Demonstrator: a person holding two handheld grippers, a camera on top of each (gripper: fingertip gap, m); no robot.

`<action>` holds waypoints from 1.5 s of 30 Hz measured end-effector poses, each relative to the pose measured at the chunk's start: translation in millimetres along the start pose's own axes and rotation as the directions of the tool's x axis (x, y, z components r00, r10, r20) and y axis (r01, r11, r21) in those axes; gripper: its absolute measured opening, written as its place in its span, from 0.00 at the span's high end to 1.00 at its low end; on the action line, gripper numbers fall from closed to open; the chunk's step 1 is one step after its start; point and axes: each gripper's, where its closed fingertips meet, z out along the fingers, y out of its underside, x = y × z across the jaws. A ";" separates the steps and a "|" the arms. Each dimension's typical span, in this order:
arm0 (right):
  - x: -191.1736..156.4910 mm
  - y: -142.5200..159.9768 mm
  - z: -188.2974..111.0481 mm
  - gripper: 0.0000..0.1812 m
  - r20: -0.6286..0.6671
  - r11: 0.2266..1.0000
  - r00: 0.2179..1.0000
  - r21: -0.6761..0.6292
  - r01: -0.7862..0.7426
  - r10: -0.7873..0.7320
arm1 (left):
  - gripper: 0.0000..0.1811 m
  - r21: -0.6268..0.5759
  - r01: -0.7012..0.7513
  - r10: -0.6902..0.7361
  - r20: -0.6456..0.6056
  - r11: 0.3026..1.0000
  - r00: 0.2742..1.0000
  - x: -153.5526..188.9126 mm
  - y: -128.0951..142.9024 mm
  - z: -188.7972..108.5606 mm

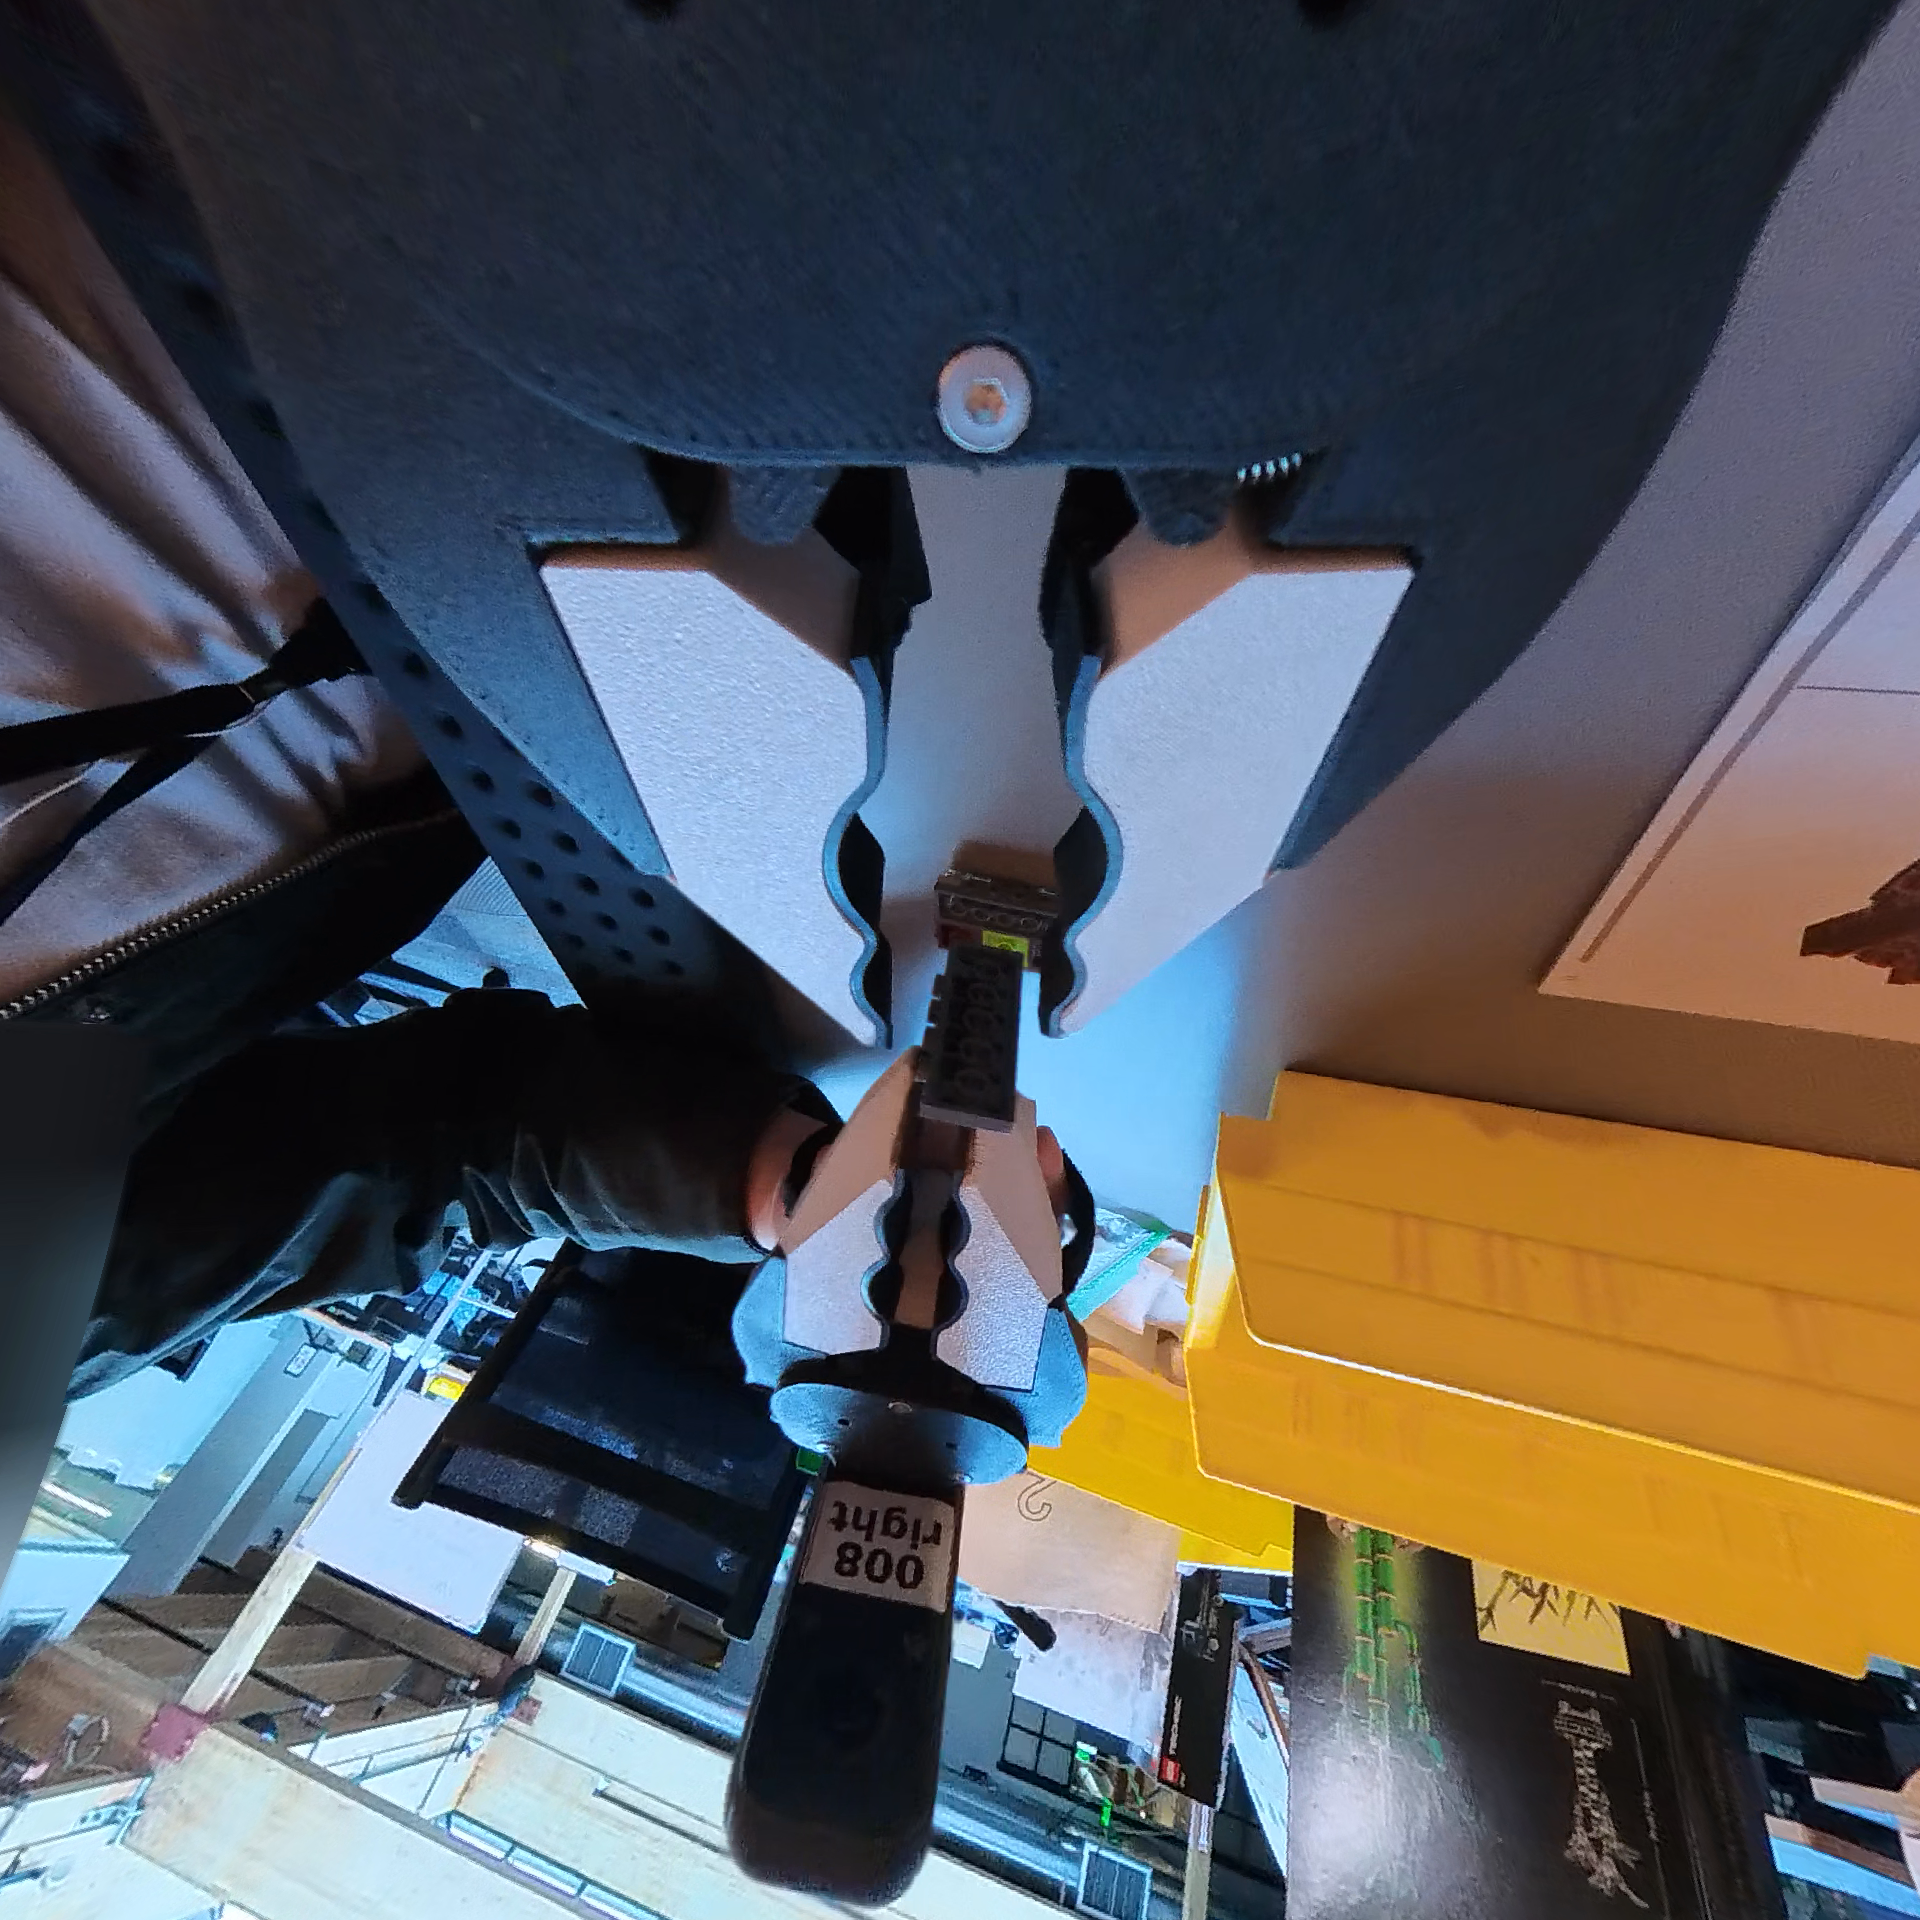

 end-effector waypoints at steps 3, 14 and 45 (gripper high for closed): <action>-5.8 0.1 1.2 0.97 0.025 1.000 1.000 -0.006 0.016 -0.016 | 0.88 0.019 -0.006 0.006 -0.027 1.000 1.000 4.5 -2.6 0.0; -22.7 -7.4 1.1 0.97 0.169 0.995 0.981 0.034 -0.099 0.092 | 0.92 0.013 0.003 -0.002 -0.123 1.000 0.992 22.3 -6.8 -3.1; -4.8 -18.7 3.0 0.97 0.069 0.979 0.984 0.111 -0.169 0.162 | 0.92 0.077 0.014 -0.013 -0.015 0.997 1.000 6.7 -20.8 -9.5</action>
